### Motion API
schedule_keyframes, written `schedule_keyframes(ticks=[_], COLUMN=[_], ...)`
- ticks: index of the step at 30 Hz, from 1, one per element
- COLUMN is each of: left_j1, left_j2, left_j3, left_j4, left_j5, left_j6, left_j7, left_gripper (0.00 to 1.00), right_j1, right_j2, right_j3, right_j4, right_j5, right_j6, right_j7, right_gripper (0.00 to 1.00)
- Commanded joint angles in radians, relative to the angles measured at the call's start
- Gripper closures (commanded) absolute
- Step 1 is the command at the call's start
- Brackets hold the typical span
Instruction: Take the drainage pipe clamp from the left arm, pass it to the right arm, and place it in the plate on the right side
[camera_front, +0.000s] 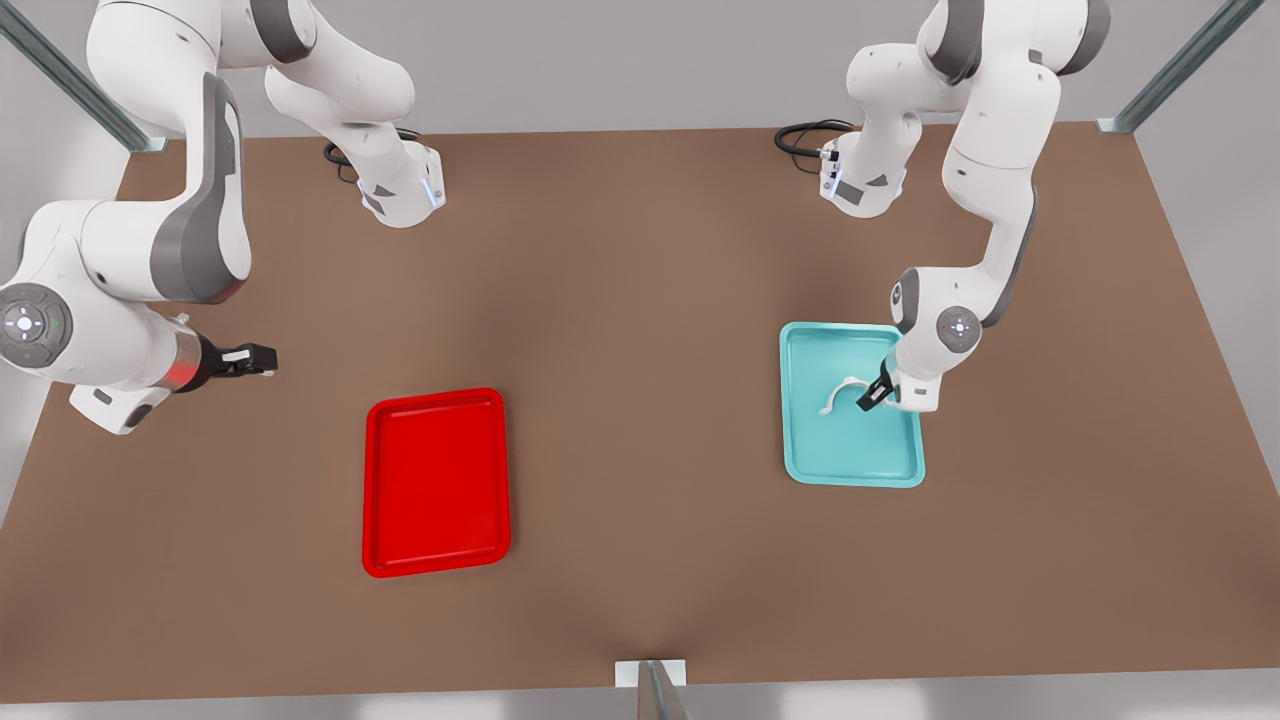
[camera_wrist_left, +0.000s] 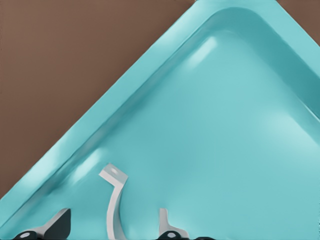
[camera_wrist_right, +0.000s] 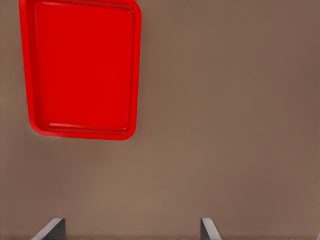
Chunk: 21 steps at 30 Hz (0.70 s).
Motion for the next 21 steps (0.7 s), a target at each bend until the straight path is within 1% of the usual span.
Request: schedule_keyframes(ticks=[1,2,3,5,6,8,10,21], left_j1=[0.001,0.001,0.001,0.003,0.003,0.003,0.003,0.007], left_j2=[0.001,0.006,0.006,0.004,0.003,0.000,-0.016,-0.011], left_j3=[0.000,0.000,-0.002,-0.002,-0.003,-0.003,-0.003,-0.003], left_j4=[0.001,0.001,0.001,-0.001,0.001,0.001,0.001,0.002], left_j5=[0.000,0.002,0.000,0.002,0.002,0.002,0.002,0.005], left_j6=[0.015,0.015,0.015,0.011,0.009,0.000,-0.023,-0.018], left_j7=[-0.262,-0.262,-0.262,-0.259,-0.258,-0.253,-0.253,-0.253], left_gripper=[0.20,0.27,0.30,0.42,0.46,0.58,0.57,0.57], right_j1=[0.000,0.000,0.000,0.000,0.000,0.000,0.000,0.000], right_j2=[-0.001,-0.001,-0.001,-0.001,-0.001,-0.001,0.000,0.000], right_j3=[0.000,0.000,0.000,0.000,0.000,0.000,0.000,0.000], right_j4=[-0.001,-0.002,-0.002,-0.002,-0.002,-0.002,-0.002,-0.009], right_j5=[0.001,0.001,0.001,0.001,0.003,0.003,0.003,0.006], right_j6=[0.002,0.001,0.001,0.001,0.001,0.001,0.001,0.001], right_j7=[-0.007,-0.007,-0.007,-0.007,-0.007,-0.007,-0.007,-0.007], right_gripper=[0.00,0.00,0.00,0.00,0.00,0.00,0.00,0.00])
